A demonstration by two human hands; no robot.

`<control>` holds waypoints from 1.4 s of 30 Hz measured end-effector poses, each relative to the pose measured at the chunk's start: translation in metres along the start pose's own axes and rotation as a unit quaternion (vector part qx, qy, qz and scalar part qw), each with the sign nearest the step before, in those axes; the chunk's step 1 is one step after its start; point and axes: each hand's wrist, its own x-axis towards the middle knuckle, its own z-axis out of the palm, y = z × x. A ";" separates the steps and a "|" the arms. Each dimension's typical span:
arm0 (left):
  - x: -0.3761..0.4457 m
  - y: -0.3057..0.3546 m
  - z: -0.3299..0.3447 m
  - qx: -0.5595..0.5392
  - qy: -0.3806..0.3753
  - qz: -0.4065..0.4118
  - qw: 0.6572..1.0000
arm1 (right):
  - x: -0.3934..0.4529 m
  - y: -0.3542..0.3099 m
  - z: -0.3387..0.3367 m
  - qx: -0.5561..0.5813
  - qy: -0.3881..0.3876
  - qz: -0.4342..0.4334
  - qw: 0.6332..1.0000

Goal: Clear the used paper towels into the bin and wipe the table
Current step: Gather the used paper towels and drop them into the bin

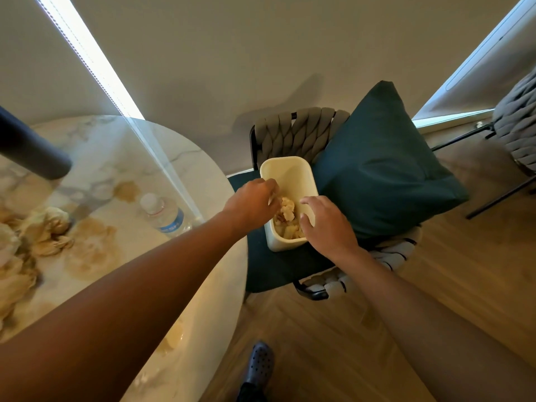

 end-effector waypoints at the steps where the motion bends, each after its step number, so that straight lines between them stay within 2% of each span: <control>1: -0.004 -0.001 -0.001 -0.001 -0.004 0.004 1.000 | 0.000 -0.002 0.000 0.000 -0.001 -0.004 1.000; 9: -0.056 -0.017 -0.020 -0.003 -0.027 0.004 1.000 | -0.016 -0.040 0.003 -0.009 -0.001 -0.037 0.999; 16: -0.115 -0.047 -0.038 0.009 -0.011 0.004 1.000 | -0.045 -0.090 0.015 -0.011 0.000 -0.062 0.998; 24: -0.191 -0.120 -0.071 0.029 0.009 0.001 1.000 | -0.071 -0.170 0.051 0.001 0.000 -0.101 0.995; 42: -0.295 -0.261 -0.135 0.041 0.086 -0.099 0.991 | -0.064 -0.316 0.128 0.003 -0.038 -0.225 0.974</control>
